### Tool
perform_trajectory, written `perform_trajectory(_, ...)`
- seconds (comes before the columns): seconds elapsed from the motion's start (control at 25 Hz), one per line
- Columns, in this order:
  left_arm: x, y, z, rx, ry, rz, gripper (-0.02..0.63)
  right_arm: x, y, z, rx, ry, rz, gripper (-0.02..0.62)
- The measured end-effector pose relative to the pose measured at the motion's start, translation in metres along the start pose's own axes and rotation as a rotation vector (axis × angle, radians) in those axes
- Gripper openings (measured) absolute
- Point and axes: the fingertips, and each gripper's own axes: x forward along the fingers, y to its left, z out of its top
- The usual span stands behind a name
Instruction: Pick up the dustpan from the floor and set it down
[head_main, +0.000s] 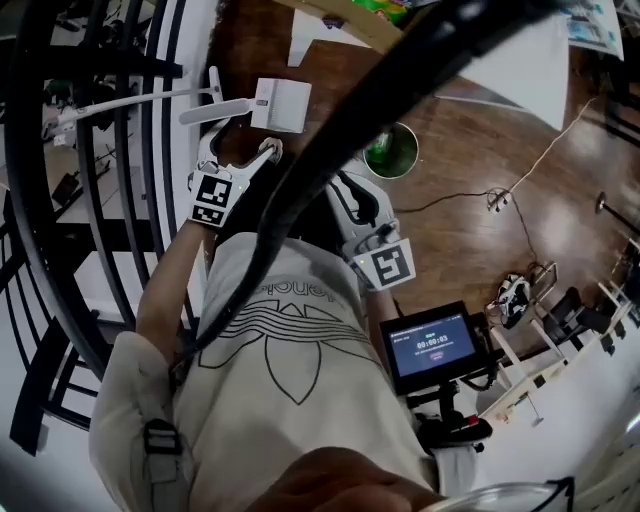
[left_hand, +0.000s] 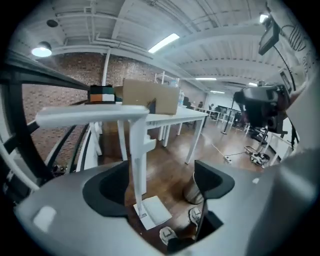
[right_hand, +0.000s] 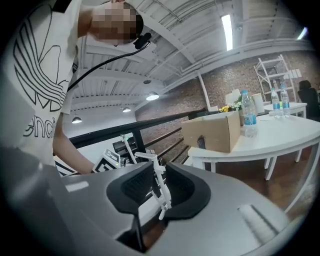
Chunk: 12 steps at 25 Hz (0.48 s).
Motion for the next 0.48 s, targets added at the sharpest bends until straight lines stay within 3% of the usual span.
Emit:
perform_trajectory(0.12,0.022,0.031,-0.027,-0.018,0.003,0.054,0.463,0.008,0.004,-0.022,0.034,0.041,0.001,0.078)
perform_trajectory(0.28,0.058,0.03,-0.018,0.031,-0.029,-0.019,0.46,-0.006,0.009,-0.026,0.061,0.067,-0.006,0.074)
perform_trajectory(0.48,0.091,0.04,-0.001,0.104,-0.083,-0.006,0.385,-0.022,0.002,-0.032,0.073,0.113,-0.067,0.072)
